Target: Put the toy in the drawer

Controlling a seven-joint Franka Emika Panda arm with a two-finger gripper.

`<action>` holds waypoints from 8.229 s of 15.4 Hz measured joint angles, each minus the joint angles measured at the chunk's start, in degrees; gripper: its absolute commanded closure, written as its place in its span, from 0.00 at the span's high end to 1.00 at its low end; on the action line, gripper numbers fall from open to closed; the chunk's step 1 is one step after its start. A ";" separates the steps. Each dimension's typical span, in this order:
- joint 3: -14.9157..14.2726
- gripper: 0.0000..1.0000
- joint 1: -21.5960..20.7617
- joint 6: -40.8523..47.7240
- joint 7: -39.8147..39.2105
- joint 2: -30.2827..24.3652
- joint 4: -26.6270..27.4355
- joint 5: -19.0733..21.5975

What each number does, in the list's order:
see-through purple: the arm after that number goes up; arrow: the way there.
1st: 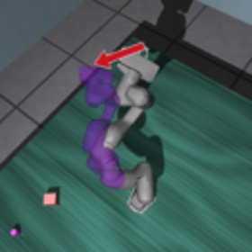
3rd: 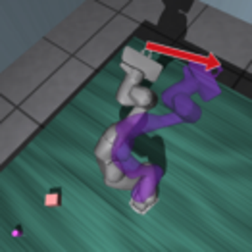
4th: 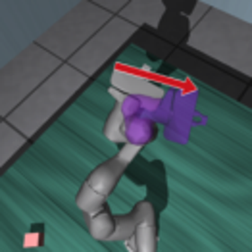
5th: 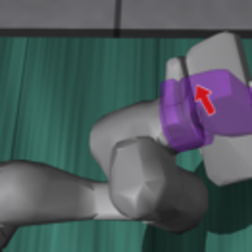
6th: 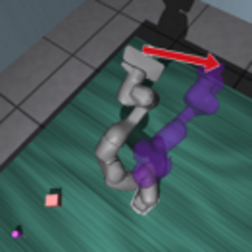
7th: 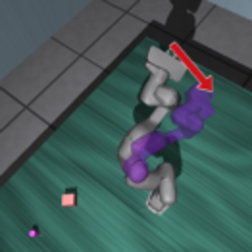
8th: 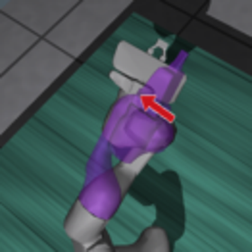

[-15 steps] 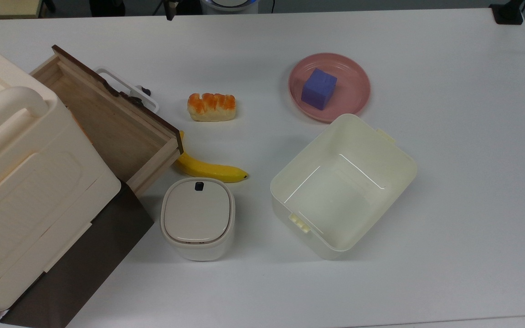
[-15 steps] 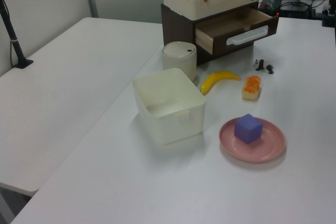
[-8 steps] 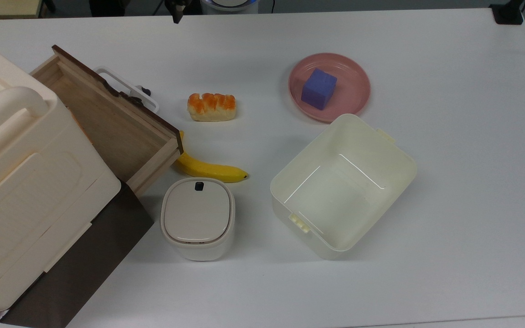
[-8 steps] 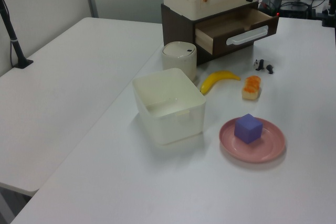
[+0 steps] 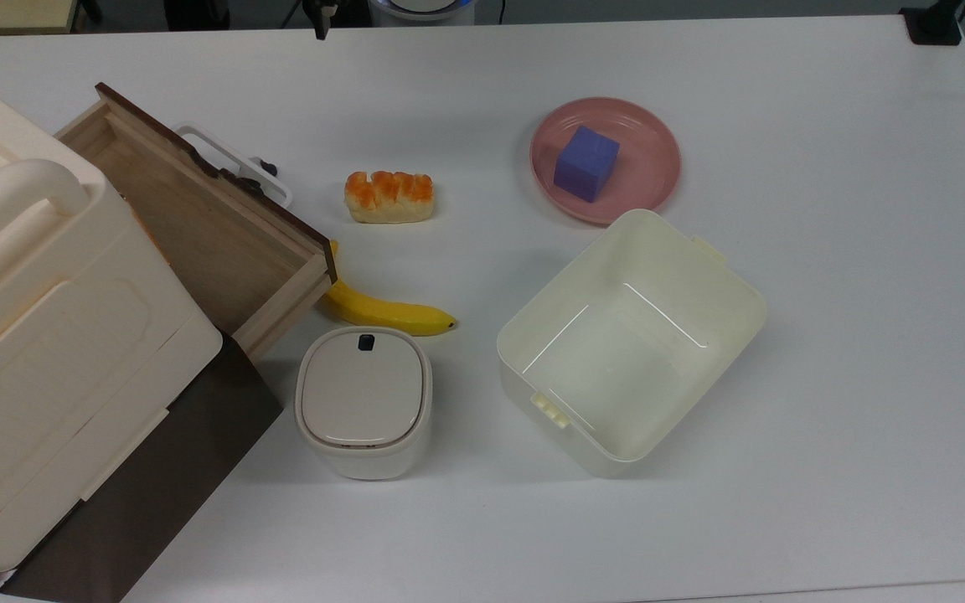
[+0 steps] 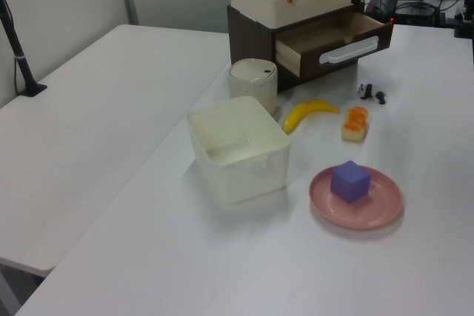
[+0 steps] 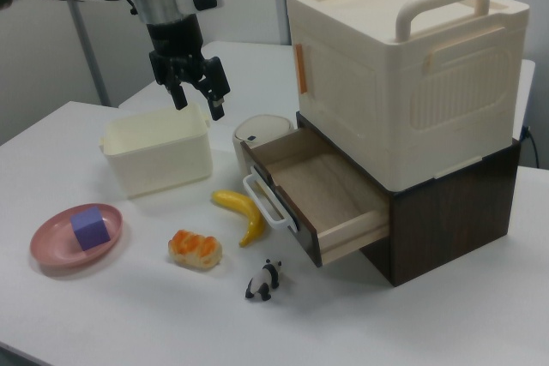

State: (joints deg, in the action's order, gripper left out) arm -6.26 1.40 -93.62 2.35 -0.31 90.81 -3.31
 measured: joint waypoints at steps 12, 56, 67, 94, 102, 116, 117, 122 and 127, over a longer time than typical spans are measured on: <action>0.10 1.00 0.00 2.42 -1.26 0.01 1.22 0.00; 1.87 0.66 8.32 -32.02 15.34 8.90 32.90 -27.26; 1.87 0.00 8.59 -32.08 15.34 9.38 32.65 -27.45; 18.12 0.00 8.31 -14.63 16.10 -1.59 24.15 -14.94; 8.45 0.00 10.77 -12.23 9.90 -3.51 10.57 -2.47; -1.07 0.00 11.25 -27.46 4.44 7.71 6.00 -0.10; -1.07 0.00 11.22 -27.87 4.44 8.72 5.23 -0.19; -1.07 1.00 11.21 -27.99 4.44 11.36 4.53 -0.39; -1.13 1.00 11.25 -27.99 4.45 11.91 4.44 -0.40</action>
State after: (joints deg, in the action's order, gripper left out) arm -7.39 12.65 -121.61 6.80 11.59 95.25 -3.71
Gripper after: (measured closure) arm 0.167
